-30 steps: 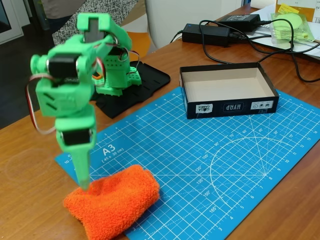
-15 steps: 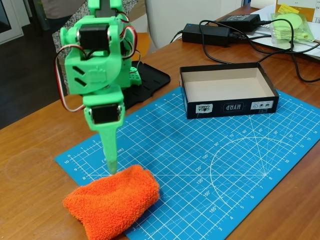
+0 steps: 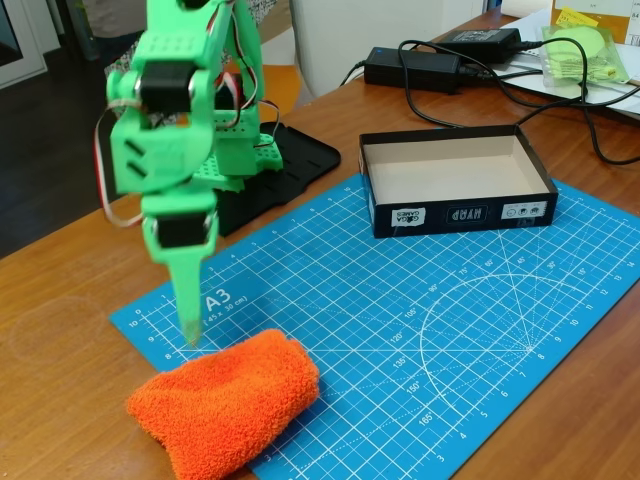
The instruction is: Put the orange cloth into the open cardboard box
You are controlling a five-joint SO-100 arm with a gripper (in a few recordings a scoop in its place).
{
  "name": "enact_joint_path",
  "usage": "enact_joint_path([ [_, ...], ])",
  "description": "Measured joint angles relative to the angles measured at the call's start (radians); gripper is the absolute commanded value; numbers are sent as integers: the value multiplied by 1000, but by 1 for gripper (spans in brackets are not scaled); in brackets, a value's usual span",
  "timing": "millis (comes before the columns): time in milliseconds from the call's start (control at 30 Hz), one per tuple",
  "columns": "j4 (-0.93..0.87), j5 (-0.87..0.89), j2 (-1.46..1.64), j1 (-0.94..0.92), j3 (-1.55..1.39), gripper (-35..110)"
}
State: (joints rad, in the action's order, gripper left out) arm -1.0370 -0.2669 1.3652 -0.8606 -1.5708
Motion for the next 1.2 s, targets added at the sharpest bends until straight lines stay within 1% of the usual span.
enact_joint_path([
  [167,-20,-2,-183,-28,190,32],
  [233,-58,-6,-261,-20,288,31],
  [333,-98,0,-328,-2,397,22],
  [367,-98,-5,-348,2,413,16],
  [400,-100,-6,-359,3,419,5],
  [433,-100,-2,-373,6,431,0],
  [567,-97,15,-374,35,442,0],
  [667,-44,37,-288,26,301,0],
  [700,3,35,-224,21,218,0],
  [767,91,35,-25,26,11,0],
  [800,91,37,94,43,-81,0],
  [867,11,63,321,107,-176,0],
  [933,-114,117,509,209,-153,0],
  [1000,-242,170,635,357,-77,0],
  [1100,-413,273,672,634,94,0],
  [1200,-488,388,595,876,264,0],
])
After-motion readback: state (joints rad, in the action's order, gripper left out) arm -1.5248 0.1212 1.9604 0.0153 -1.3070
